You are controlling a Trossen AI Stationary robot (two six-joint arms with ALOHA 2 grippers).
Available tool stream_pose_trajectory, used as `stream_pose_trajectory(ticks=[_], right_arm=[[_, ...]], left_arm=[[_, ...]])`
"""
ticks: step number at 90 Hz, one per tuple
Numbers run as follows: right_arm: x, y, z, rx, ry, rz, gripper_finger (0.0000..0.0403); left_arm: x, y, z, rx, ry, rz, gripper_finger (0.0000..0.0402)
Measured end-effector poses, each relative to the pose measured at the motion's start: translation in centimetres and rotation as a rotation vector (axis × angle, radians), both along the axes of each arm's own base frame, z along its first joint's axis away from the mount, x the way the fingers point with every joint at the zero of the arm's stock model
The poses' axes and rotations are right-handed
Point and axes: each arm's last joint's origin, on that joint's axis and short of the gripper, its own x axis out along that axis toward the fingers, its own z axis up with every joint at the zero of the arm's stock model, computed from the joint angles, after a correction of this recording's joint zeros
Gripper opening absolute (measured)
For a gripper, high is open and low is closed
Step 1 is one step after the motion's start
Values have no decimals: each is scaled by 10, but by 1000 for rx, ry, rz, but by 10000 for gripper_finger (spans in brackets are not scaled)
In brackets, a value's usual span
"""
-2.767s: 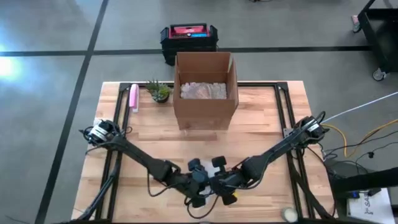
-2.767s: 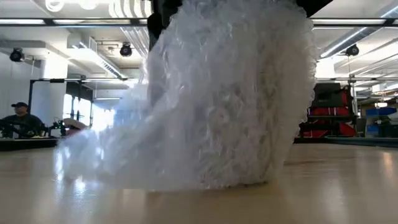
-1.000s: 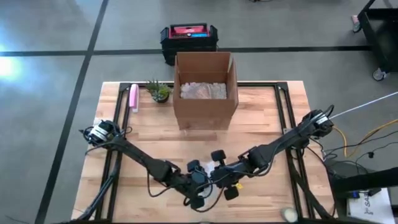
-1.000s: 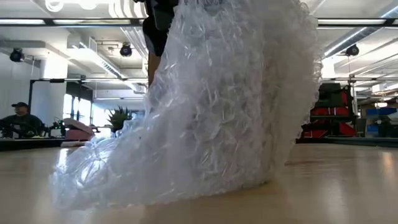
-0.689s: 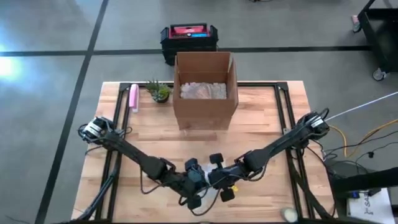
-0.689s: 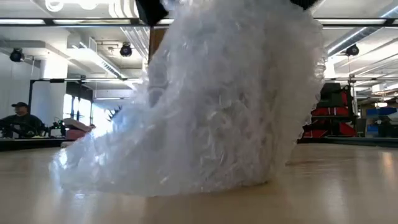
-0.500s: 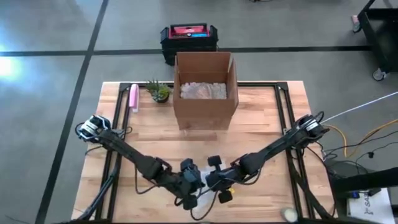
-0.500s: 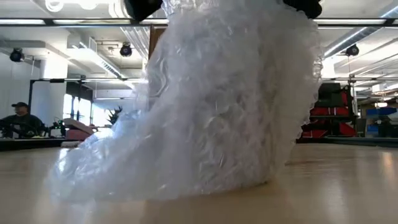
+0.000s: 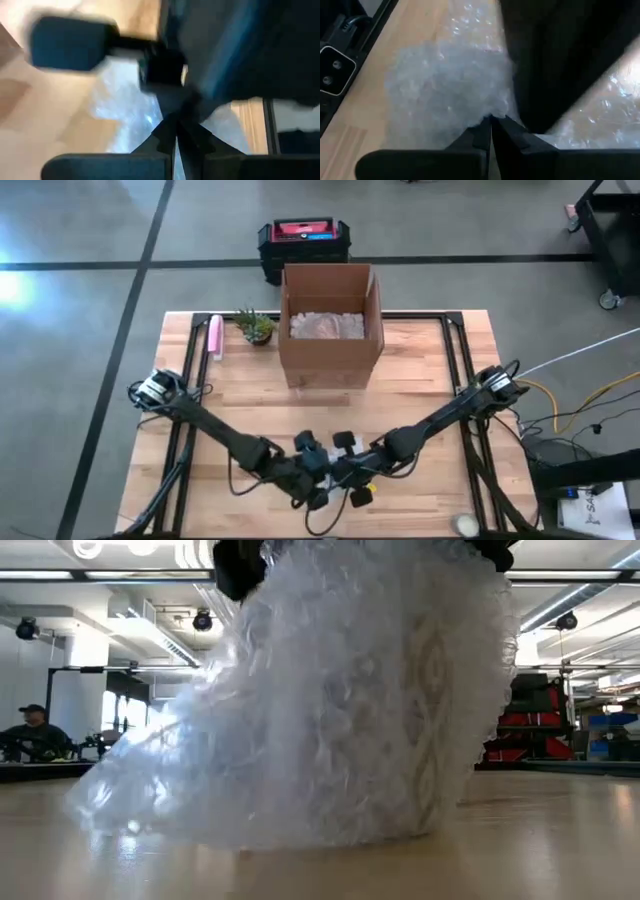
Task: Wrap mug
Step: Wrap the gray mug with the bubble wrap
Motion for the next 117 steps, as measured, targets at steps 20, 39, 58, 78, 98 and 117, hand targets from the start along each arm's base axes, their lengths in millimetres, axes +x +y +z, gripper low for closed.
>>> stream_pose_trajectory(ticks=[20,39,58,78,98,117], right_arm=[[-3,-1,8,-19,50,2,0],[-11,-4,57,-41,88,-4,0],[-9,-6,64,-121,21,-25,0],[5,3,22,-95,42,5,0],[11,15,-7,-84,74,25,0],[11,11,-7,-95,85,0,0]], left_arm=[[7,-3,-23,-13,61,-20,0],[7,-2,-23,-24,76,-31,0],[7,-2,-23,-24,76,-33,0],[4,-3,-21,-28,80,-46,0],[-8,-5,12,-73,2,-55,0],[-16,-8,21,-115,13,-112,0]])
